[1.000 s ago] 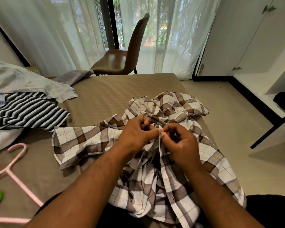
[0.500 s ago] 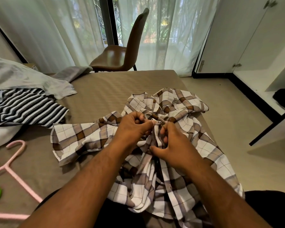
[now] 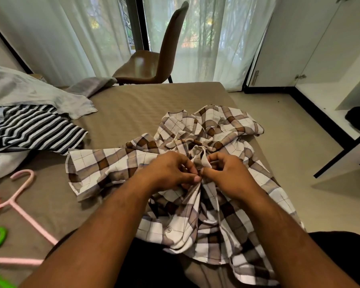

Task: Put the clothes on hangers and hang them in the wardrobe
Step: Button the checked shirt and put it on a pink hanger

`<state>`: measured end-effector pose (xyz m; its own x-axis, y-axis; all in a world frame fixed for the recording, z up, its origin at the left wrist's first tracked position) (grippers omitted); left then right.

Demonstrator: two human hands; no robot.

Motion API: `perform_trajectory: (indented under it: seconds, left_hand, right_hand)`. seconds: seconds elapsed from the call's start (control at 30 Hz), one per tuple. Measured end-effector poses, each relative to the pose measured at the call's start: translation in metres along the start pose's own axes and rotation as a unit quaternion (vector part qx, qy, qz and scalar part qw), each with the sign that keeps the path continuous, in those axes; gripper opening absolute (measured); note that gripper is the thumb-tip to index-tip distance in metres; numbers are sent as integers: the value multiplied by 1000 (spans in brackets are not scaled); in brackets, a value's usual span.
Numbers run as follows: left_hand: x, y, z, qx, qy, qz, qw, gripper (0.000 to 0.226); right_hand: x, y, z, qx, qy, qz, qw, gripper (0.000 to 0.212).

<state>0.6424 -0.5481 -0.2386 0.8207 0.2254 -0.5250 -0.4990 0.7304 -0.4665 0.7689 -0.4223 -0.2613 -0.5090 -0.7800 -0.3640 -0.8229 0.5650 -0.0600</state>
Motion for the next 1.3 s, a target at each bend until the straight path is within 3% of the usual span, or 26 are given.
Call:
perform_trajectory:
  seconds: [0.37,0.47,0.6,0.87,0.93,1.03,1.13,1.3]
  left_hand:
    - [7,2,-1,-77,-181,-13,980,11]
    - [7,3,-3,-90,-179,-38,979,13]
    - [6,5,-2,-86,-180,-19,980,16]
    - [-1,1,3,-73,-205,49,975,9]
    - [0,1,5,-70,-191,55,978,8]
    - [5,2,9,-56,-139,64,987,7]
    - [7,1,10,-43,-104,73,991,7]
    - [3,-2,7,-58,-175,37,982,14]
  right_hand:
    - [1,7,9,21,127,23,991,24]
    - [1,7,10,28,148,17,988,25]
    - [0,6,9,18,136,25,990,27]
    - [-30,2,-5,18,11,-8,1000,16]
    - [-36,1,-12,18,64,-4,998,13]
    - [-29,-2,-19,28,177,-19,984,25]
    - [-9,-5,-17,8,98,-34,995,37]
    - [0,-2,-11,-51,-54,78,994,28]
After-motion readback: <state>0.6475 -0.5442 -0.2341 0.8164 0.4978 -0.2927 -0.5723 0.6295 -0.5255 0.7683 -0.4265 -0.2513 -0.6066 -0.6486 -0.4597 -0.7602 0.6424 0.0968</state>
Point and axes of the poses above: each hand's wrist, its own y-axis towards the middle knuckle, its own x-axis out of the palm, z = x × y, the point moved 2 cm from there along y, towards the middle knuckle, and after that the axes turned 8 degrees about -x, right-handed, at the moved point
